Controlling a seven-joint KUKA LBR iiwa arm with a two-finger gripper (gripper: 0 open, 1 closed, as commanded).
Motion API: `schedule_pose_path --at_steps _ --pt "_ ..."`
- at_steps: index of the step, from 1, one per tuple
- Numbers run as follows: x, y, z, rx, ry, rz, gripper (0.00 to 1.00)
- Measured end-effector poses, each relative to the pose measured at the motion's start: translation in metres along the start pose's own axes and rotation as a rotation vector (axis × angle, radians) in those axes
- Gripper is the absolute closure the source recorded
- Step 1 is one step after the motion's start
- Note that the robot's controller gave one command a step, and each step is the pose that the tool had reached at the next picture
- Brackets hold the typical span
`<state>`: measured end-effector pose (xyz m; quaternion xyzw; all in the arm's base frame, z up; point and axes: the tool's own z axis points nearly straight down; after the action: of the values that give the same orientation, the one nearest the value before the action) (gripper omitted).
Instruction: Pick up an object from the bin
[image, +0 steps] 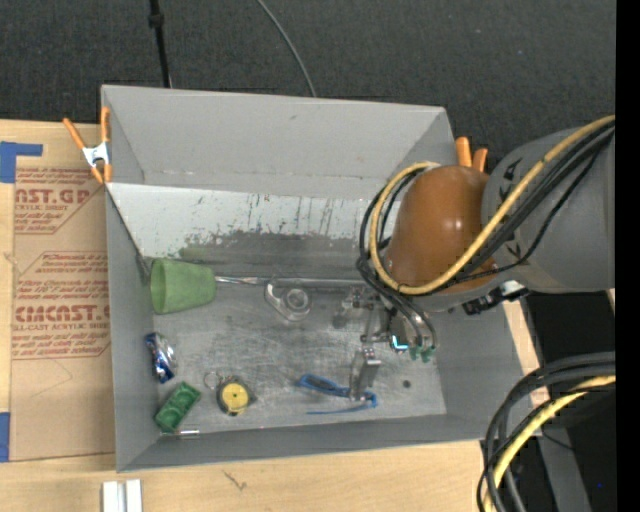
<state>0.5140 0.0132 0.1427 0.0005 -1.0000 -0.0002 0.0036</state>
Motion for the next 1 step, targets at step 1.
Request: schedule_pose_path --at_steps 1 --pt "0.0221 0.0048 0.0695 0.002 -0.024 -0.387 0.00"
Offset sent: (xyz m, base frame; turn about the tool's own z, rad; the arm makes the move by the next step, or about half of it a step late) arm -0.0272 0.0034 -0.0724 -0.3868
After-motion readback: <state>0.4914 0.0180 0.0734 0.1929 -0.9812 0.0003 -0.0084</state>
